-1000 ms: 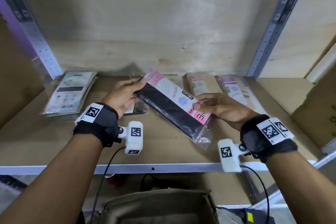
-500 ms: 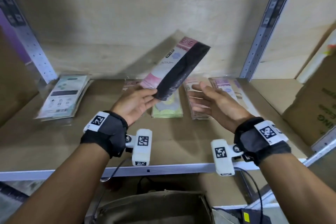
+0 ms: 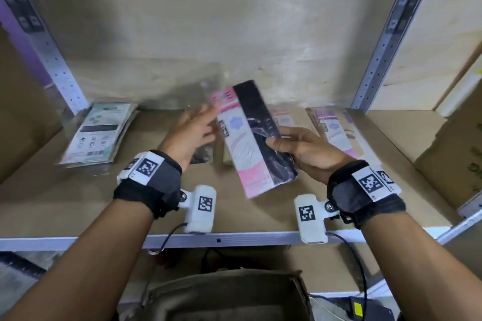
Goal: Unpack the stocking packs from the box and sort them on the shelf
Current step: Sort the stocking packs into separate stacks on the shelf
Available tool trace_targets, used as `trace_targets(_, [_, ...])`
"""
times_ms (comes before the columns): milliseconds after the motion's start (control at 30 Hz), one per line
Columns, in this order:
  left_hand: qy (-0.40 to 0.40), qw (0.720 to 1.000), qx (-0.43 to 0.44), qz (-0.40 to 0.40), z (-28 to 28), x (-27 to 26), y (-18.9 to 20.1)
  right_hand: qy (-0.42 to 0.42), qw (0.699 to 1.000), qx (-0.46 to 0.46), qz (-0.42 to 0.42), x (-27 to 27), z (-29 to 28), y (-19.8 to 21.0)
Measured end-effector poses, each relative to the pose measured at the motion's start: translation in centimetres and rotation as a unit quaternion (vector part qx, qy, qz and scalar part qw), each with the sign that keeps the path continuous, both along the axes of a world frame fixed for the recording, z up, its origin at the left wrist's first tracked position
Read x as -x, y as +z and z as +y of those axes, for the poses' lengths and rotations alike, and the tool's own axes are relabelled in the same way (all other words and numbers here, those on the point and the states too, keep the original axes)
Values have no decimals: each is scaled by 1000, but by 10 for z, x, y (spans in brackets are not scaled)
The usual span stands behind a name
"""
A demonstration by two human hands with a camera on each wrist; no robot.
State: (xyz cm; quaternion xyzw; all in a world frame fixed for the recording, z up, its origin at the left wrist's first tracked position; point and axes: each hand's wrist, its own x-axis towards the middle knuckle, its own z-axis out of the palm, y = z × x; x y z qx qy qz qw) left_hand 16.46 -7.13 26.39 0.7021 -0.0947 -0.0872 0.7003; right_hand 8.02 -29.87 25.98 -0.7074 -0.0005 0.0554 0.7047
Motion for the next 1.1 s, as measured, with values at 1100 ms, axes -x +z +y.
trace_targets(1100, [37,989,111,89,-3,4,2,-358,917,174,-14,-18,8,-15])
